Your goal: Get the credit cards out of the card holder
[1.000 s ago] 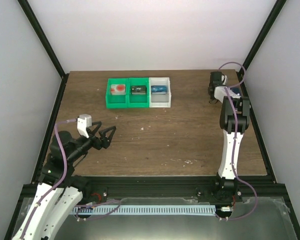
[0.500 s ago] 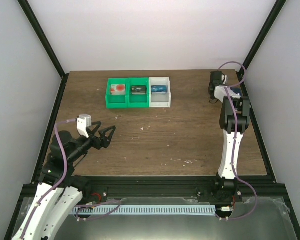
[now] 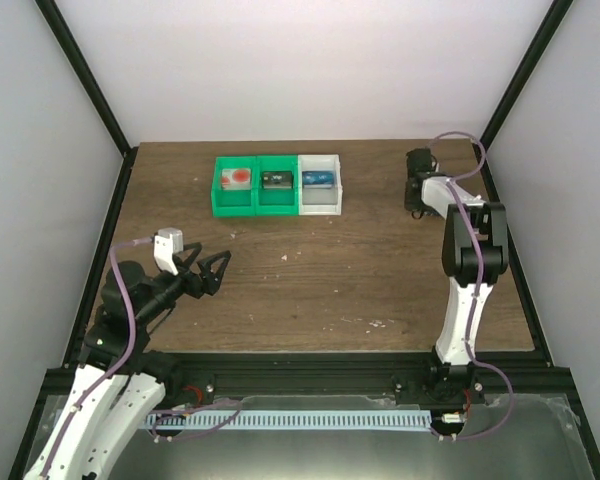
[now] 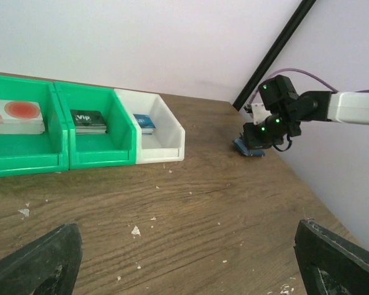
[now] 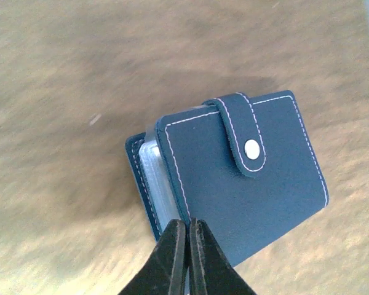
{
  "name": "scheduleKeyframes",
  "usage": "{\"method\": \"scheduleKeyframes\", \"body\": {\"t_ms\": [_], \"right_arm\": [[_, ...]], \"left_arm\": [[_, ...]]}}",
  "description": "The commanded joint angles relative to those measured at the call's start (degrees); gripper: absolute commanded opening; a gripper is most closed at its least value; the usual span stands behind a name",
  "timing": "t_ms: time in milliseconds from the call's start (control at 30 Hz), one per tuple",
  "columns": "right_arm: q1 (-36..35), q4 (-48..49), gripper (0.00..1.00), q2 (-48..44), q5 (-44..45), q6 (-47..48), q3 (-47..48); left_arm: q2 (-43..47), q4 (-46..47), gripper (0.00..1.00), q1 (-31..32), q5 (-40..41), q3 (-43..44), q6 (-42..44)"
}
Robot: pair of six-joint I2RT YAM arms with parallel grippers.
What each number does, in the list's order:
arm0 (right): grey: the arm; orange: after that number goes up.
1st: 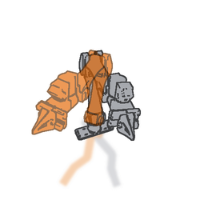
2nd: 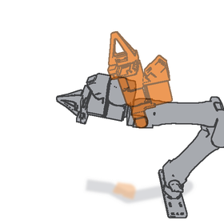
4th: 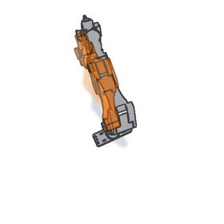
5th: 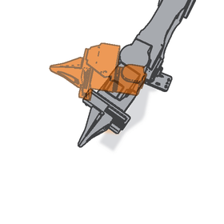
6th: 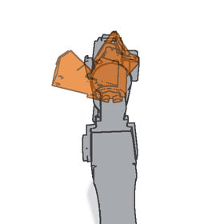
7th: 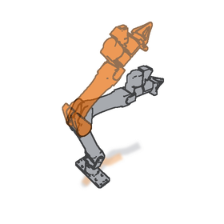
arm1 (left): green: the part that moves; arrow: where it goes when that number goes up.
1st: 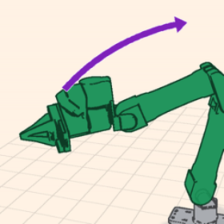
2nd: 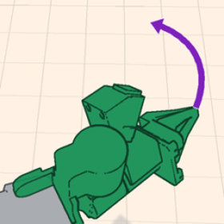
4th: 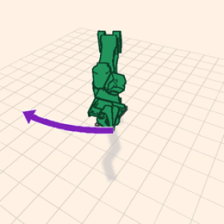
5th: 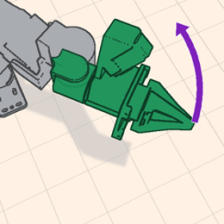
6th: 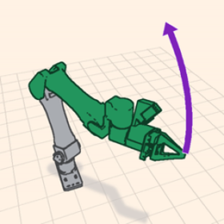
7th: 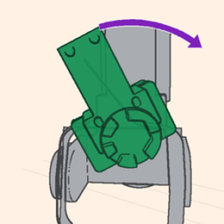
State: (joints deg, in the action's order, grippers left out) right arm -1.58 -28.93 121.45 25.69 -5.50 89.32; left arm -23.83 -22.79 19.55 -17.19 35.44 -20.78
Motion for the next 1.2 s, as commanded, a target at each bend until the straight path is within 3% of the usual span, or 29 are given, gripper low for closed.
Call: {"method": "scheduleKeyframes", "body": {"t_ms": [0,367,600,767,900,1067,1167], "right_arm": [[-4.76,-2.96,0.01,-8.21,-5.37,-4.21,-6.80],[-21.08,0.62,0.00,-31.14,-20.77,-7.30,-27.43],[-34.00,2.59,0.01,-39.69,-25.43,-10.46,-39.11],[-42.96,7.06,0.01,-45.07,-29.35,-13.22,-44.04],[-49.21,14.69,0.01,-46.36,-36.15,-15.50,-48.34],[-54.74,15.65,0.01,-42.28,-35.64,-16.88,-48.92],[-55.74,15.62,0.06,-40.96,-35.96,-17.54,-49.50]], "left_arm": [[-0.71,0.25,0.96,0.14,0.19,-0.12,0.21],[-4.77,-1.53,0.93,0.14,-0.67,1.72,-0.05],[-9.79,-4.00,0.90,0.14,-1.71,4.74,-2.31],[-11.53,0.28,0.85,0.14,-11.13,3.24,-9.18],[-12.47,4.58,0.81,0.14,-14.33,0.41,-13.24],[-15.41,7.31,0.72,0.14,-19.93,-2.46,-16.04],[-15.89,8.33,0.68,0.14,-20.08,-5.02,-17.53]]}}
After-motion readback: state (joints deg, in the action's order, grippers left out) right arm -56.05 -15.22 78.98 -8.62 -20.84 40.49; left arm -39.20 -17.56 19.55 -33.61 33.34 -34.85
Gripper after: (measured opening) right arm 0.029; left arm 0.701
